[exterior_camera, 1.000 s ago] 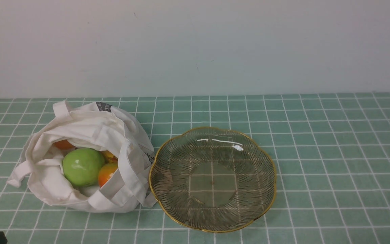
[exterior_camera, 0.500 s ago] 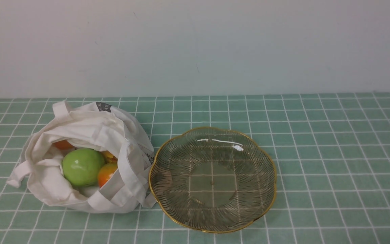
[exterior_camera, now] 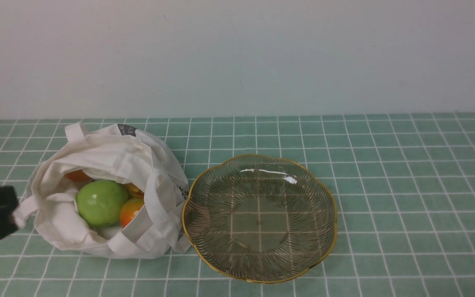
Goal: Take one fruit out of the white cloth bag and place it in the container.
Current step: 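Reach into the white bag and grasp the apple with the left gripper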
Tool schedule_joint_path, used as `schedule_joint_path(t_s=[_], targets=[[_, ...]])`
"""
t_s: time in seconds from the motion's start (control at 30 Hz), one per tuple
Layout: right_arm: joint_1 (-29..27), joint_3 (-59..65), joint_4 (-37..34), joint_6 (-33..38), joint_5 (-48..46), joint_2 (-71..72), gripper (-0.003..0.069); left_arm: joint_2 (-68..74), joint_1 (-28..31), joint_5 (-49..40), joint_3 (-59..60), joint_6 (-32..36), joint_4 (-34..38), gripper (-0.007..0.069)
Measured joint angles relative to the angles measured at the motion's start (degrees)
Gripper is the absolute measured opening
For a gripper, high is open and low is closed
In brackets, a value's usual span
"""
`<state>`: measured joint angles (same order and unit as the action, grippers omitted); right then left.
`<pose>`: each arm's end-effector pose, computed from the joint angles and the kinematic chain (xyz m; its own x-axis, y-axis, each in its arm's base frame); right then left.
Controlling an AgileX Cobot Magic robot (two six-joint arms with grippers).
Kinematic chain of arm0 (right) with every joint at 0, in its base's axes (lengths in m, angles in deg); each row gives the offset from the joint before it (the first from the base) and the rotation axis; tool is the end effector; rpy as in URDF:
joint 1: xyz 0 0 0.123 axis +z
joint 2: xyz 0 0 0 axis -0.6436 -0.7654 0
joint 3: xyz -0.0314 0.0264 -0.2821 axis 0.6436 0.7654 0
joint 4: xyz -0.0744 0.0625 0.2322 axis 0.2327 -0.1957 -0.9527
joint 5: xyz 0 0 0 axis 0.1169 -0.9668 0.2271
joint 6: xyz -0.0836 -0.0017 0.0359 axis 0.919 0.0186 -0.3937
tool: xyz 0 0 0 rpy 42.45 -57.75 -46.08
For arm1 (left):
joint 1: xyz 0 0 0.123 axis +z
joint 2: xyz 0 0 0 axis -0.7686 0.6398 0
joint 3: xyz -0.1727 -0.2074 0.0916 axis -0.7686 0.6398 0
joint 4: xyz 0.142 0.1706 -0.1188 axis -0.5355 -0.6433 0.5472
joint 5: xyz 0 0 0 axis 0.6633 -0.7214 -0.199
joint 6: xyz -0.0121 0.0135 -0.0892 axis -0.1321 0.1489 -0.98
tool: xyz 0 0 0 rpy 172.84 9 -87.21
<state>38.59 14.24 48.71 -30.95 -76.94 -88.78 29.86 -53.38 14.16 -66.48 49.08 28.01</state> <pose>0.0517 -0.0016 0.1720 -0.3115 -0.1098 -0.9439 -0.0087 0.9936 -0.1127 0.1309 -0.0221 0.3193 -0.6313 -0.1781 -0.7548 0.0494 0.9621 -0.2683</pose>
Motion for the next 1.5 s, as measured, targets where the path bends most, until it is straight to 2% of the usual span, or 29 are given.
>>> schedule_joint_path(t_s=[0.1, 0.3, 0.47, 0.6, 0.77, 0.8, 0.87, 0.9, 1.0, 1.5], targets=[[0.0, 0.0, 0.0, 0.0, 0.0, 0.0, -0.0015, 12.1, 0.0, -4.8, -4.3, 4.6, -0.3, -0.0008], [0.0, 0.0, 0.0, 0.0, 0.0, 0.0, -0.0015, 25.9, 0.0, -4.4, -9.9, 8.4, -0.4, 0.0001], [0.0, 0.0, 0.0, 0.0, 0.0, 0.0, -0.0015, 34.0, 0.0, -0.6, -13.4, 8.6, -2.8, 0.0088], [0.0, 0.0, 0.0, 0.0, 0.0, 0.0, -0.0015, 38.1, 0.0, 4.6, -14.1, 8.7, -4.2, 0.0249], [0.0, 0.0, 0.0, 0.0, 0.0, 0.0, -0.0015, 43.0, 0.0, 12.6, -14.1, 10.7, -4.5, 0.0531], [0.0, 0.0, 0.0, 0.0, 0.0, 0.0, -0.0015, 43.2, 0.0, 12.9, -14.1, 10.8, -4.5, 0.0531], [0.0, 0.0, 0.0, 0.0, 0.0, 0.0, -0.0015, 45.4, 0.0, 15.4, -14.1, 11.8, -4.5, 0.0629], [0.0, 0.0, 0.0, 0.0, 0.0, 0.0, -0.0015, 46.5, 0.0, 16.3, -14.2, 12.0, -4.4, 0.0654], [0.0, 0.0, 0.0, 0.0, 0.0, 0.0, -0.0015, 49.5, 0.0, 17.4, -14.3, 12.6, -4.4, 0.0680], [0.0, 0.0, 0.0, 0.0, 0.0, 0.0, -0.0015, 56.1, -1.8, 20.8, -14.5, 13.6, -4.4, 0.0685]])
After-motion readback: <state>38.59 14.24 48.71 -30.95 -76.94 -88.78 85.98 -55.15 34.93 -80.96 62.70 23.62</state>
